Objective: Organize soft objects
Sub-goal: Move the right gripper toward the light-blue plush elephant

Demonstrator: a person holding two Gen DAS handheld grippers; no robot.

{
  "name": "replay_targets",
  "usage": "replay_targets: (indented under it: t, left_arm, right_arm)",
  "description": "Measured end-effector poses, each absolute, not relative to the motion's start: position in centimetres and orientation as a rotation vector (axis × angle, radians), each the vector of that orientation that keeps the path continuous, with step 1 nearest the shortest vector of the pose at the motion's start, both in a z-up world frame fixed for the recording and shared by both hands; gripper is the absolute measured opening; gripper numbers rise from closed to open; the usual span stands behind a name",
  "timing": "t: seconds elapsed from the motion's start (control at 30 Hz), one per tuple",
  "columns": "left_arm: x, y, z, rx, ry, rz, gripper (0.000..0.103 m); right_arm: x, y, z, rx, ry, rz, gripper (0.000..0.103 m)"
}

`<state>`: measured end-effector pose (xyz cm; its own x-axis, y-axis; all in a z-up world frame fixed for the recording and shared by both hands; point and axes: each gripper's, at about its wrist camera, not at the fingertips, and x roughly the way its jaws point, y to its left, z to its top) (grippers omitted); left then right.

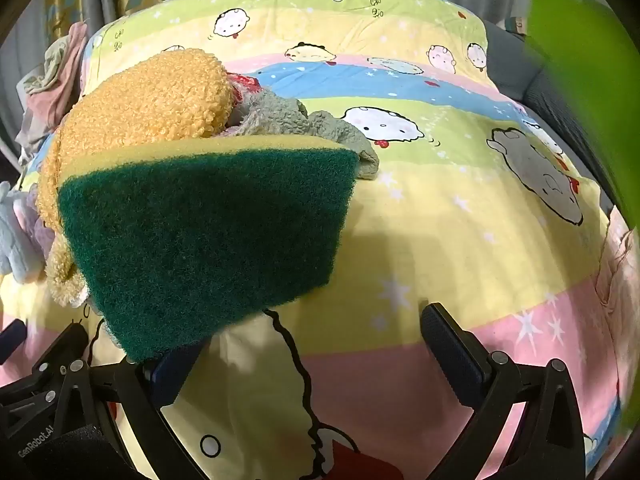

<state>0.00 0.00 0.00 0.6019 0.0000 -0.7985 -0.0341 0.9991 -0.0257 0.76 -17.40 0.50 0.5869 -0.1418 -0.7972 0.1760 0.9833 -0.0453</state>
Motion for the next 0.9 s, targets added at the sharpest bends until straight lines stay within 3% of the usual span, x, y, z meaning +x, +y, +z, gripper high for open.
replay_targets:
  t: [0.9]
  left_arm:
    - [-2.2,2.6,3.2,-0.141,0.858,0.004,0.102]
  right_arm:
    - [0.6,-17.4,0.7,0.051,0.922,-0.179,0.103]
